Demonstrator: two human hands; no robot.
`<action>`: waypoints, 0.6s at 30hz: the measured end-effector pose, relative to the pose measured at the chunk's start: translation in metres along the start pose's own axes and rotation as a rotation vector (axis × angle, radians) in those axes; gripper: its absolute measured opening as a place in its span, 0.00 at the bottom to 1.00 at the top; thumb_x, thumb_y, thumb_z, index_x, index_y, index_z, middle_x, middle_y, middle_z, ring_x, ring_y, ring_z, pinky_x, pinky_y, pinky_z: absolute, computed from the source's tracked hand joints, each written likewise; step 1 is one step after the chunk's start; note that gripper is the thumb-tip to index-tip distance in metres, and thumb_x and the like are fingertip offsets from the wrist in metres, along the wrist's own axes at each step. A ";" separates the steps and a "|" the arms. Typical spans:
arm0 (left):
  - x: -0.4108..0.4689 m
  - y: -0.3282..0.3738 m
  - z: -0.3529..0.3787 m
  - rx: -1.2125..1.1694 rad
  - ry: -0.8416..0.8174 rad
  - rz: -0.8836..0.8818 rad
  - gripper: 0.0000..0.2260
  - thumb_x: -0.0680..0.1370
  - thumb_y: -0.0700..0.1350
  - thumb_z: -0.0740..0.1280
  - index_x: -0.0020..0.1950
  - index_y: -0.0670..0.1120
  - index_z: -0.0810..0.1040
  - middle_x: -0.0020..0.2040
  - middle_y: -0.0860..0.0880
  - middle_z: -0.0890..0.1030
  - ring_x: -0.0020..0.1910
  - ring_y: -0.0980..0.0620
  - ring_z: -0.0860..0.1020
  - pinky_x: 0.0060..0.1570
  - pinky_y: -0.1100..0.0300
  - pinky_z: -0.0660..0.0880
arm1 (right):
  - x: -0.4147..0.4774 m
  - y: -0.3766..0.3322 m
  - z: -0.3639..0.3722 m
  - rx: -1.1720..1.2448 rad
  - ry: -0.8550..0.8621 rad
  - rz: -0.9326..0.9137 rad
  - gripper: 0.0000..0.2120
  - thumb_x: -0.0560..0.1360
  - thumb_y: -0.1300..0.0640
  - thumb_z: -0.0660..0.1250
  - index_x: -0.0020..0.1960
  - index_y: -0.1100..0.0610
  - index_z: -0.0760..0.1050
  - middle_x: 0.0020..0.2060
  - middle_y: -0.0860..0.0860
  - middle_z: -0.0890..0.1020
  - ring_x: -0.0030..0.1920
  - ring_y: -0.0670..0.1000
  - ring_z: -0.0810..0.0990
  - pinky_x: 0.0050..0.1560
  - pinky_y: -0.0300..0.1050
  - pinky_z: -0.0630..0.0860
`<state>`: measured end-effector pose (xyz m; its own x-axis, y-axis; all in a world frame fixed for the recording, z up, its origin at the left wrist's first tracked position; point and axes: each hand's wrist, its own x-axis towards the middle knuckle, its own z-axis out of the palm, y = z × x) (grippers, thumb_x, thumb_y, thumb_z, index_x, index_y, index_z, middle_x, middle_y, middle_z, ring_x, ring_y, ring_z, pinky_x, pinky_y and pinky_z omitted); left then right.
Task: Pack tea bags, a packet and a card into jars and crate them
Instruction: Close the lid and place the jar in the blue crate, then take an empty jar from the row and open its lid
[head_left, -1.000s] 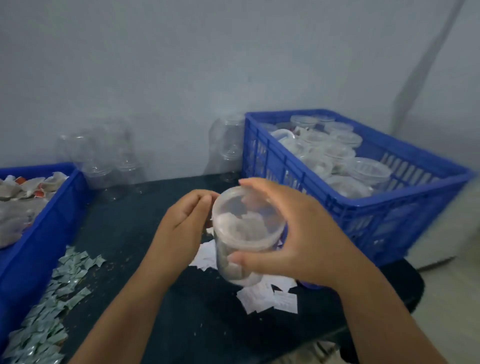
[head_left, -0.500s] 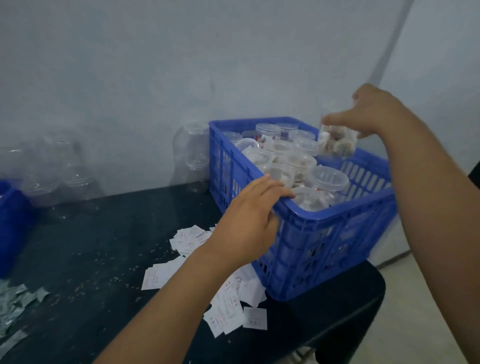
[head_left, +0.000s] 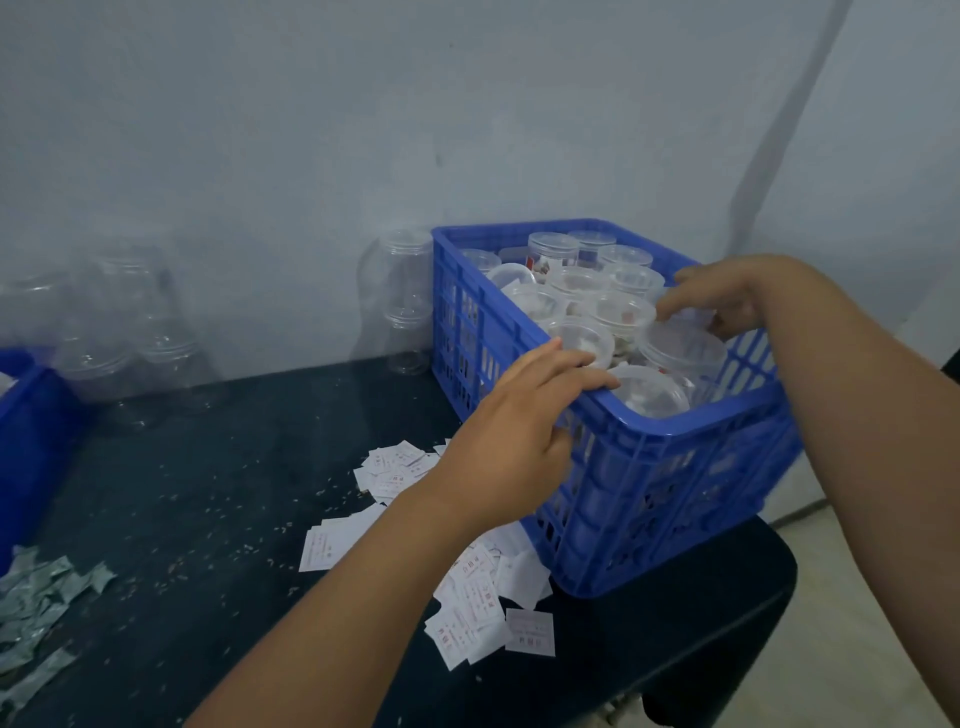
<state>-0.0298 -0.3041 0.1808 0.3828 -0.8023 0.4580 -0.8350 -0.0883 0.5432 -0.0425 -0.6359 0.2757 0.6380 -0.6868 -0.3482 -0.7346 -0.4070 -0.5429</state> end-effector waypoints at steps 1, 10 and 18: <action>0.001 0.000 -0.001 -0.002 -0.010 -0.004 0.30 0.79 0.32 0.59 0.76 0.58 0.71 0.80 0.61 0.63 0.82 0.63 0.48 0.70 0.76 0.42 | -0.005 -0.004 -0.001 -0.033 0.022 -0.016 0.41 0.81 0.54 0.74 0.88 0.50 0.56 0.86 0.57 0.60 0.78 0.66 0.70 0.76 0.65 0.73; -0.038 -0.001 -0.028 0.021 -0.016 -0.057 0.22 0.86 0.46 0.59 0.78 0.63 0.68 0.77 0.63 0.69 0.74 0.68 0.65 0.68 0.75 0.62 | -0.130 -0.076 0.033 -0.095 0.418 -0.667 0.22 0.79 0.36 0.72 0.69 0.43 0.79 0.57 0.39 0.86 0.53 0.39 0.83 0.55 0.46 0.75; -0.179 -0.104 -0.058 0.080 0.287 -0.702 0.19 0.83 0.63 0.58 0.42 0.54 0.80 0.36 0.57 0.83 0.34 0.58 0.80 0.38 0.52 0.79 | -0.225 -0.096 0.224 -0.157 -0.269 -1.166 0.21 0.77 0.30 0.67 0.68 0.33 0.77 0.59 0.30 0.83 0.62 0.32 0.80 0.59 0.38 0.81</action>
<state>0.0110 -0.1168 0.0833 0.9132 -0.3580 0.1947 -0.3793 -0.5723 0.7271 -0.0636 -0.3073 0.2348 0.9504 0.2818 0.1316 0.3069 -0.7806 -0.5445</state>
